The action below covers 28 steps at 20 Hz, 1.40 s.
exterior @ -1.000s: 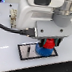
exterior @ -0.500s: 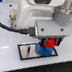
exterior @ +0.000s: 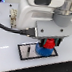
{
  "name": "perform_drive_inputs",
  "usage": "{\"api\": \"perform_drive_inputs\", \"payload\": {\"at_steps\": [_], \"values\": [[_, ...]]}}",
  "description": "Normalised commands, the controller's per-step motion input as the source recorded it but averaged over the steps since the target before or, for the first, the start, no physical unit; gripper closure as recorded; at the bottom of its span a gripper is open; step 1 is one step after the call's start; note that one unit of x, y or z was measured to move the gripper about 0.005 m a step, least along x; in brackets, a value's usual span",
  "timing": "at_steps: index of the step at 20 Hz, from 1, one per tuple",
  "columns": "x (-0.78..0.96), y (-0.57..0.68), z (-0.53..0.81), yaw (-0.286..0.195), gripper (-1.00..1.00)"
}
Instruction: Insert the blue gear onto the right peg, followed by the red gear
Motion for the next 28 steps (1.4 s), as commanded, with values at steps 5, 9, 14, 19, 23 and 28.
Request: {"api": "perform_drive_inputs", "payload": {"at_steps": [5, 9, 14, 19, 23, 28], "values": [[0.02, 0.0, -0.18, 0.0, 1.0], [0.03, -0.01, 0.02, 0.0, 1.0], [-0.03, -0.07, 0.25, 0.0, 1.0], [-0.01, -0.02, 0.27, 0.0, 1.0], [0.01, -0.1, 0.0, 0.0, 1.0], [0.11, -0.12, -0.12, 0.0, 1.0]]}}
